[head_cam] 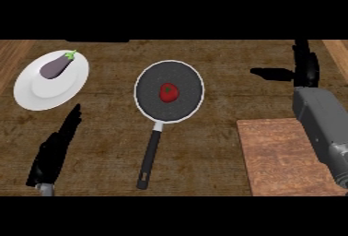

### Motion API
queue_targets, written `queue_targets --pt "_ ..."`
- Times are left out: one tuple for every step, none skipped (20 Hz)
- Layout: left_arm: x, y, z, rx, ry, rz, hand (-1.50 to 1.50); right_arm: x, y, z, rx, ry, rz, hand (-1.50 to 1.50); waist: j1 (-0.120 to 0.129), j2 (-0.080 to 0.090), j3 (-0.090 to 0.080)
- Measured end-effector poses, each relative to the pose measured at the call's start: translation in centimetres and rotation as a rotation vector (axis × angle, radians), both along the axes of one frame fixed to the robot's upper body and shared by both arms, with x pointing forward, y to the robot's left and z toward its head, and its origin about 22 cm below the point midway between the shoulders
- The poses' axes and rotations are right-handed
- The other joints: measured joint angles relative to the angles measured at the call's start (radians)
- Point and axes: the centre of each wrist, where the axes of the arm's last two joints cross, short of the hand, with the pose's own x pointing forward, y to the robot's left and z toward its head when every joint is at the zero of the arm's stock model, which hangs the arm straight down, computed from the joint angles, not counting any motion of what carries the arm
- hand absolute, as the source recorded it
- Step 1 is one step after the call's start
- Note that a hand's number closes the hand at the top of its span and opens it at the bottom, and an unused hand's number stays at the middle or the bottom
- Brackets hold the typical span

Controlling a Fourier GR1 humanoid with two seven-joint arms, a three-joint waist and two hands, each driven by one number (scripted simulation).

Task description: Pick the tomato from the cutting board and place it in the pan

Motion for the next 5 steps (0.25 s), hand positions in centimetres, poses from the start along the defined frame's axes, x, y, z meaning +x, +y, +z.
queue_targets --pt "-0.2 -0.1 -0.3 0.002 -0.001 0.0 0.0 -0.5 -1.1 -0.3 -0.002 0.0 0.003 -1.5 -0.001 0.0 0.0" --pt "-0.5 0.3 -0.4 0.006 0.001 0.004 0.0 -0.9 -2.2 -0.3 -0.005 -0.001 0.008 -1.5 -0.003 -0.002 0.0" --pt "-0.5 0.5 -0.4 0.007 0.001 0.006 0.0 -1.2 -3.0 -0.3 -0.006 -0.004 0.01 -1.5 -0.003 -0.002 0.0" --pt "-0.5 0.7 -0.5 0.004 0.002 0.004 0.0 -1.3 -3.5 -0.3 -0.005 -0.004 0.017 -1.5 -0.003 -0.002 0.0" --pt "-0.5 0.8 -0.7 0.005 0.004 0.009 0.0 -1.6 -4.1 -0.3 -0.003 0.0 0.025 -1.5 -0.005 -0.002 0.0"
